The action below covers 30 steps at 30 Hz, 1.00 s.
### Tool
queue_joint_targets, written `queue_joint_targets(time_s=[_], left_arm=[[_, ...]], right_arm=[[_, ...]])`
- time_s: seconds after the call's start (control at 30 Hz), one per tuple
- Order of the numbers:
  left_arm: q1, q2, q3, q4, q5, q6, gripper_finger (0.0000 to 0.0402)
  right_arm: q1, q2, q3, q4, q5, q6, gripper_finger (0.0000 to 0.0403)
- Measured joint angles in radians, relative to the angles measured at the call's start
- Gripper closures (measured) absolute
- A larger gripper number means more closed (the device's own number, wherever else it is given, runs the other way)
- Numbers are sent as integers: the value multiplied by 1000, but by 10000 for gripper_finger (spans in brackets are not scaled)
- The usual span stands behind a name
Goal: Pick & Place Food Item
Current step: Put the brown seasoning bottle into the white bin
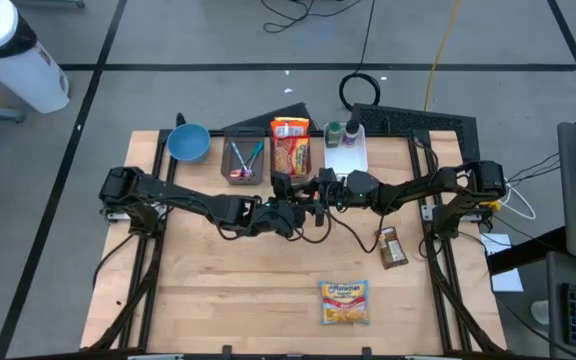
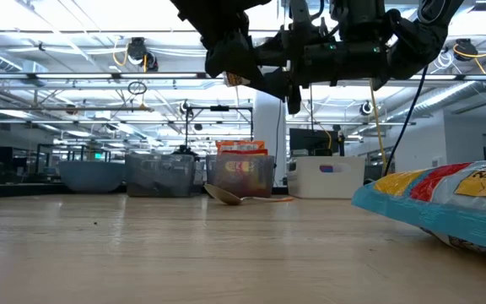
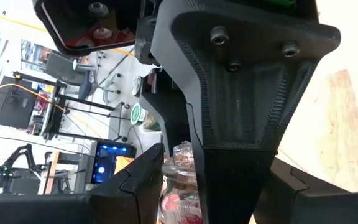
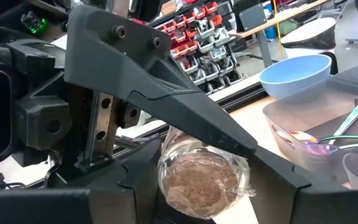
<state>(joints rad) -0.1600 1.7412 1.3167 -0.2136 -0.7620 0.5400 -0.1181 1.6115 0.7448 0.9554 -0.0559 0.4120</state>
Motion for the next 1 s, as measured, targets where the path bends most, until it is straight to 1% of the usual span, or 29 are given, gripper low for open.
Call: queue_joint_targets(time_s=[0.13,0.2,0.4,0.6,0.73,0.8,0.87,1.0], left_arm=[[0,0,0,-1,0,0,214],[0,0,0,-1,0,-2,206],[-1,-1,2,10,15,-54,147],[-8,-1,2,5,9,-74,111],[-30,-21,2,-30,1,-83,103],[-46,-41,2,-61,-21,-115,103],[-63,-67,2,-97,-23,-170,106],[-94,-136,2,-189,36,-300,112]], right_arm=[[0,0,0,0,0,-4,222],[0,0,0,0,0,-10,222],[-1,0,0,3,-1,-43,222],[-2,0,0,0,1,-44,222],[-17,0,0,-22,-1,-43,222],[-26,0,0,-30,-2,-43,222],[-36,0,0,-26,-24,-42,222],[-52,-1,1,-35,-54,-36,222]])
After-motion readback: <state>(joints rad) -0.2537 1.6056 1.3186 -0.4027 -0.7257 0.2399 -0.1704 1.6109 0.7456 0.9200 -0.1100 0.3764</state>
